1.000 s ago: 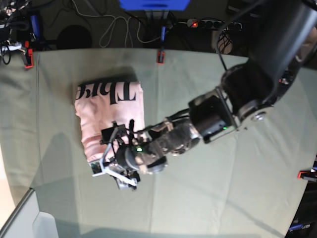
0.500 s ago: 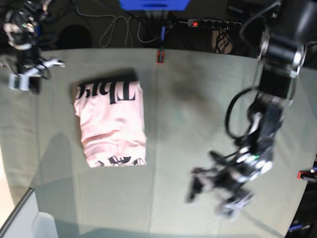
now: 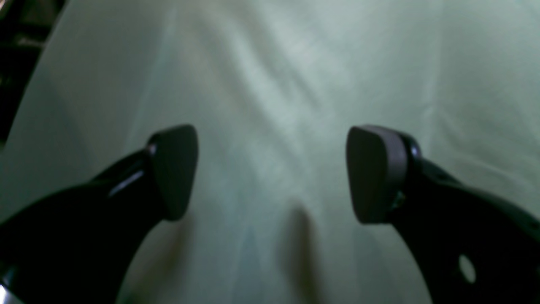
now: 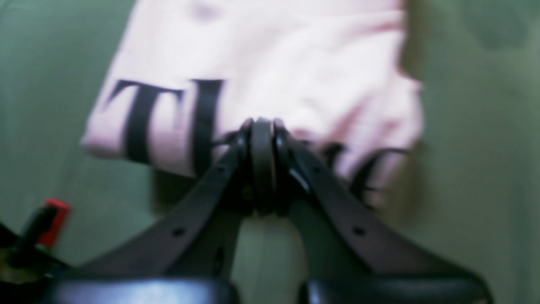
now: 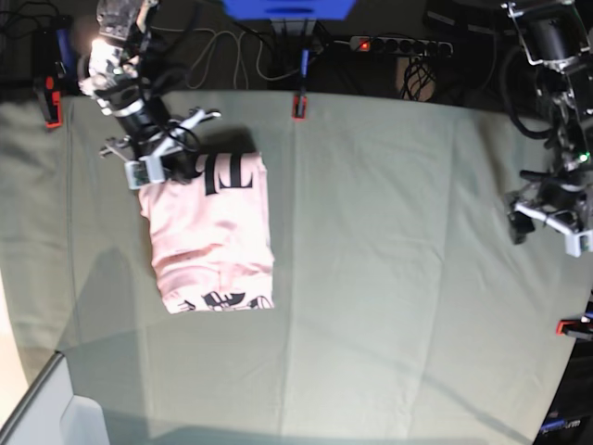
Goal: Layout the t-shirt on the table in an organized manner, then fold the t-shirt properly
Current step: 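Press the folded shirt flat with the right gripper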
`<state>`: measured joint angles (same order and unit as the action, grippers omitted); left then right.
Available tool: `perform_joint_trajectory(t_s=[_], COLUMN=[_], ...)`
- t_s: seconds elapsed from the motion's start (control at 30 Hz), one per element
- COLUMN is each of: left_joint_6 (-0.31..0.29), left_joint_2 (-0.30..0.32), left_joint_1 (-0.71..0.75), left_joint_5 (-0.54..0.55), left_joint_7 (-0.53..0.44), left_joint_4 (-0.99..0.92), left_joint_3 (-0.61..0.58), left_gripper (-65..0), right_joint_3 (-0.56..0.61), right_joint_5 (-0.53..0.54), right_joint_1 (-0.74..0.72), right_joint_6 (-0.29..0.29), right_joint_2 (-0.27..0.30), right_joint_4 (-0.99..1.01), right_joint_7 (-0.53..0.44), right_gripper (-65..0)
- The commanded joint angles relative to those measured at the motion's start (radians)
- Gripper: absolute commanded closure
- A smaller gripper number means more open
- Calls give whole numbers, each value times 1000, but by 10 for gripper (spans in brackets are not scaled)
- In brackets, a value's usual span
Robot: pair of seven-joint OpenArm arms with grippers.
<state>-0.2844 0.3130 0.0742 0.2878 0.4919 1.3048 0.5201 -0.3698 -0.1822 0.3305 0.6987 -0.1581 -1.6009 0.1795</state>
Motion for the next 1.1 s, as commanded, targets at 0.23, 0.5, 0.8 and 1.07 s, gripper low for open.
perform_joint_trajectory(t_s=[0.23, 0.5, 0.8, 1.07], left_joint_6=[-5, -5, -5, -5], left_joint_2=[8, 10, 12, 10], left_joint_1=[72, 105, 103, 103], left_joint_5=[11, 11, 11, 11], left_joint_7=[-23, -25, -28, -25], left_joint_4=[42, 40, 40, 38], left_joint_3=[67, 68, 68, 68], left_gripper=[-532, -532, -532, -532], right_joint_3=[41, 41, 53, 74], right_joint_5=[20, 22, 23, 22], right_joint_1=[-86, -106, -12, -117], right_joint_6=[-1, -1, -1, -1], right_joint_2=[1, 4, 1, 1], right_joint_4=[115, 64, -26, 150], right_joint_7=[-34, -30, -33, -34], right_gripper=[0, 0, 0, 0])
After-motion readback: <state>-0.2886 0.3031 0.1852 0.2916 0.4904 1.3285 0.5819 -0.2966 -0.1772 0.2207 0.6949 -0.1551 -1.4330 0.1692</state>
